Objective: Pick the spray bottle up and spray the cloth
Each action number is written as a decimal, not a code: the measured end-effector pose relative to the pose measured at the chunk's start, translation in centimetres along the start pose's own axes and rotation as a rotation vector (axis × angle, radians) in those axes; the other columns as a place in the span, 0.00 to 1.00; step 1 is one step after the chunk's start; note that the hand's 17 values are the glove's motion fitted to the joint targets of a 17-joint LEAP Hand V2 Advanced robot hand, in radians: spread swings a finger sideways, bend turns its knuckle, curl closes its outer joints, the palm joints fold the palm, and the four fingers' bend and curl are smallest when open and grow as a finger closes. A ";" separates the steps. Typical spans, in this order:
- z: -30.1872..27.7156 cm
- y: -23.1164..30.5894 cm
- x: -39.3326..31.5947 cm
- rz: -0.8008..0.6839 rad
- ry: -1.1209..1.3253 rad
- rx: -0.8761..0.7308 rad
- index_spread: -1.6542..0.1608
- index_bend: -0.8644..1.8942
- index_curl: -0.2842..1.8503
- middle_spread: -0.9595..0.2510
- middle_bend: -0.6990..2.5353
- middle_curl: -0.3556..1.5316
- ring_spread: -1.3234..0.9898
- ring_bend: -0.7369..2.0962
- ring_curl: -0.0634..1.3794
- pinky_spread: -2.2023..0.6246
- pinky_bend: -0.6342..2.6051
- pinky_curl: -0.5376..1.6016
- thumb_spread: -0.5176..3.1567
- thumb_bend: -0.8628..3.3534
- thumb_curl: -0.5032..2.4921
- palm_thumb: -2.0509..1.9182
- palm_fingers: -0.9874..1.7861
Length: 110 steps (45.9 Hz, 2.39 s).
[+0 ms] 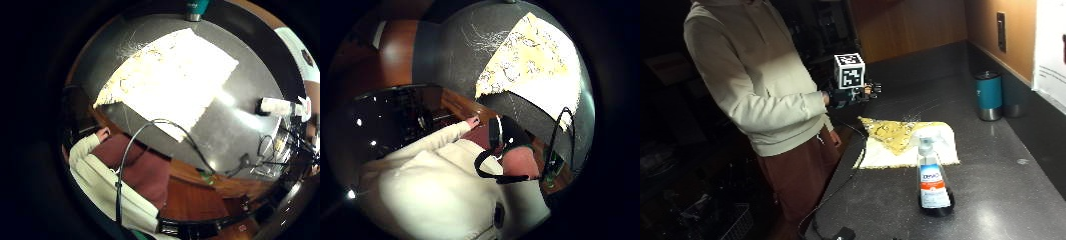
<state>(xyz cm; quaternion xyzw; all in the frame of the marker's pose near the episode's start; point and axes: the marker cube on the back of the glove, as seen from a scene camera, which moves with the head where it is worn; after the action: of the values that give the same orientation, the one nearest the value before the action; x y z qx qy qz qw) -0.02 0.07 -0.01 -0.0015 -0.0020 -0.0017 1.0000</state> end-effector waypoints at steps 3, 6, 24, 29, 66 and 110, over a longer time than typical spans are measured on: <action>0.0 0.1 0.0 0.000 -0.003 -0.001 0.77 0.40 0.17 0.78 0.27 0.22 0.58 0.32 0.05 0.82 0.29 0.29 0.28 0.28 0.22 0.66 0.38; -0.2 0.2 0.4 0.002 0.004 0.002 0.74 0.40 0.19 0.78 0.27 0.23 0.59 0.32 0.06 0.83 0.30 0.31 0.31 0.28 0.23 0.66 0.37; -0.7 0.6 1.2 -0.014 0.016 -0.014 0.69 0.39 0.24 0.77 0.27 0.28 0.59 0.33 0.10 0.85 0.30 0.35 0.40 0.25 0.27 0.69 0.36; -0.7 0.6 1.4 0.004 0.019 -0.010 0.68 0.39 0.25 0.77 0.28 0.30 0.59 0.32 0.11 0.85 0.30 0.36 0.41 0.24 0.27 0.69 0.36; -2.1 5.5 8.9 0.113 -0.018 0.267 0.69 0.38 0.29 0.78 0.27 0.33 0.58 0.33 0.17 0.85 0.29 0.39 0.42 0.20 0.31 0.72 0.40; -4.2 7.7 21.1 0.387 -0.183 0.675 0.72 0.36 0.26 0.79 0.28 0.35 0.57 0.35 0.23 0.84 0.30 0.42 0.42 0.20 0.32 0.71 0.40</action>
<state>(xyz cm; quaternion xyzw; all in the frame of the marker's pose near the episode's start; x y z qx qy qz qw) 21.11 7.73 -4.20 0.3266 -0.0911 0.1877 0.9218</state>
